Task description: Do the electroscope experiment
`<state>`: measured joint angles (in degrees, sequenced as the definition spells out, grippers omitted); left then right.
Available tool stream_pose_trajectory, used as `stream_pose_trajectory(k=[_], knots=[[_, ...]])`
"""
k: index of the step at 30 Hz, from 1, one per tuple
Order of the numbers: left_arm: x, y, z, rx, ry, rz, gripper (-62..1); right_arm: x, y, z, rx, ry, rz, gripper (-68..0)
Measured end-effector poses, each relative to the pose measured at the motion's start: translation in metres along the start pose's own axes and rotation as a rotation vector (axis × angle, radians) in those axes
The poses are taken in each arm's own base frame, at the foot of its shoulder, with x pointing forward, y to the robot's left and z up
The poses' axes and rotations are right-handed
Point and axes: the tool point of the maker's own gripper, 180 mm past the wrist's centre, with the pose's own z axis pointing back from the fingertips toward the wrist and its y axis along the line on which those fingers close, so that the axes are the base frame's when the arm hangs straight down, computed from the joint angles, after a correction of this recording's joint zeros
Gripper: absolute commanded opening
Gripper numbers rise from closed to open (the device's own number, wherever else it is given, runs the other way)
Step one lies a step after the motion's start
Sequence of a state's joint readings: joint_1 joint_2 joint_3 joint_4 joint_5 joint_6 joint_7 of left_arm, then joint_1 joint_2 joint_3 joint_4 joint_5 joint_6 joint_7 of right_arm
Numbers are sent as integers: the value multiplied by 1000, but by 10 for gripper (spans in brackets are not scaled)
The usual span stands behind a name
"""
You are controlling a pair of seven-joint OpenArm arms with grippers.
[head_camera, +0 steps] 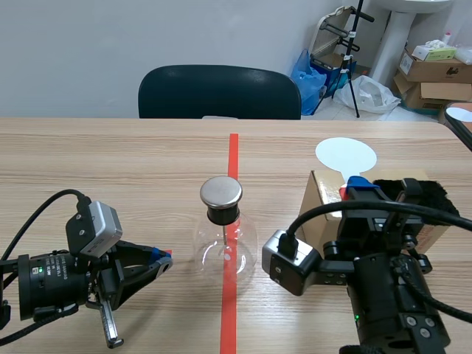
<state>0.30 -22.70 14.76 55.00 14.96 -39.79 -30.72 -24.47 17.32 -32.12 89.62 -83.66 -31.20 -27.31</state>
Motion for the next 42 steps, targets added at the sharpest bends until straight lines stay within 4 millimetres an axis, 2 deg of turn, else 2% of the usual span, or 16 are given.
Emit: stream_pose_trajectory(k=[21, 32, 35, 38, 42], knots=[[0, 0, 0, 0, 0, 0, -577, 4, -1, 0, -5, -38, 4, -665], [2, 0, 0, 0, -11, 0, -577, -26, 4, 8, -1, -45, 31, -665], [13, -1, 4, 8, -76, 3, -577, -33, 7, 11, 11, -63, 17, -665], [27, -5, 16, 32, -136, -6, -577, -40, 2, 10, -13, -75, -15, -665], [43, -24, 38, 28, -167, -42, -577, -43, 0, 11, -20, -109, -25, -665]])
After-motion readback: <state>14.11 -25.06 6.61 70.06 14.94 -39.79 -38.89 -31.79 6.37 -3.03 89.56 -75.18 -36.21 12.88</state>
